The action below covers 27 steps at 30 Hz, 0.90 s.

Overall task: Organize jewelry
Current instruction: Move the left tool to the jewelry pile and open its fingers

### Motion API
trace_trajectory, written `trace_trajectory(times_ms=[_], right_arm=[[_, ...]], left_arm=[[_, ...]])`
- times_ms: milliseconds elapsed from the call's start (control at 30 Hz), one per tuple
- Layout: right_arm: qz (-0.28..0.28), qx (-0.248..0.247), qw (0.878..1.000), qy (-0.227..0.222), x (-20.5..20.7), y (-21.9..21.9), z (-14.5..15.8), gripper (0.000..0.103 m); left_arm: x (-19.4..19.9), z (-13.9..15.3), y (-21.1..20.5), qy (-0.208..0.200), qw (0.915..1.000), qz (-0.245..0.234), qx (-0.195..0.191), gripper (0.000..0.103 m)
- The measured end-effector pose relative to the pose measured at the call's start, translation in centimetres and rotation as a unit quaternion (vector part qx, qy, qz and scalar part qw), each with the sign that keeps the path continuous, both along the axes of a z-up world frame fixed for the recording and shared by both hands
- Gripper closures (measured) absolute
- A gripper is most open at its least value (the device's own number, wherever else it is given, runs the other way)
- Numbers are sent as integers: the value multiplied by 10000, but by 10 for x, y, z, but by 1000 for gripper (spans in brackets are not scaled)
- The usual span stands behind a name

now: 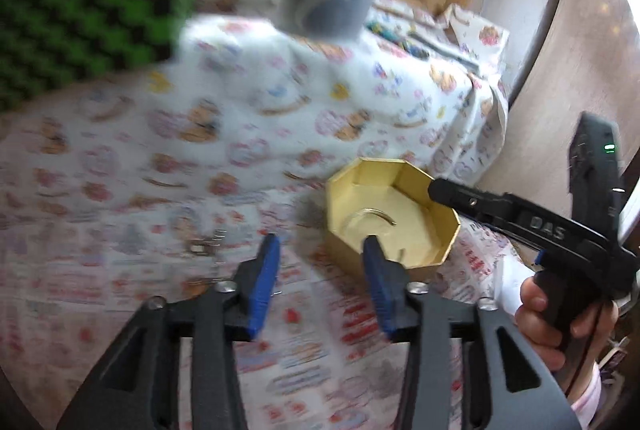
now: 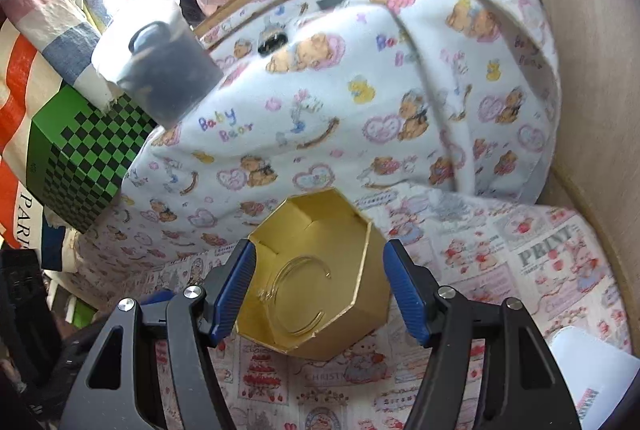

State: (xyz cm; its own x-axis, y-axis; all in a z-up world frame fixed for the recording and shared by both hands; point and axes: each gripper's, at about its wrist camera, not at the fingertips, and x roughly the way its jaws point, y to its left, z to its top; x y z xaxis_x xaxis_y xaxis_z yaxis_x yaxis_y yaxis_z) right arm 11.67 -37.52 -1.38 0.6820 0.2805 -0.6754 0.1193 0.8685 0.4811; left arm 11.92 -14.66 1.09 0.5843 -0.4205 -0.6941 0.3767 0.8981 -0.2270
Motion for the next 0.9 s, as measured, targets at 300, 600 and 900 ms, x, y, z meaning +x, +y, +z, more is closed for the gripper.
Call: trace_trajectory(times_ms=[300, 600, 900], right_arm=[[290, 228, 9993, 87, 3, 12, -8, 33], [518, -118, 9986, 56, 5, 39, -8, 33], [309, -689, 9961, -446, -10, 47, 19, 33]], left_arm=[[-38, 20, 62, -510, 9967, 583, -241, 53], [4, -42, 76, 185, 9954, 929, 164, 53], [14, -59, 60, 449, 9973, 581, 15, 63]])
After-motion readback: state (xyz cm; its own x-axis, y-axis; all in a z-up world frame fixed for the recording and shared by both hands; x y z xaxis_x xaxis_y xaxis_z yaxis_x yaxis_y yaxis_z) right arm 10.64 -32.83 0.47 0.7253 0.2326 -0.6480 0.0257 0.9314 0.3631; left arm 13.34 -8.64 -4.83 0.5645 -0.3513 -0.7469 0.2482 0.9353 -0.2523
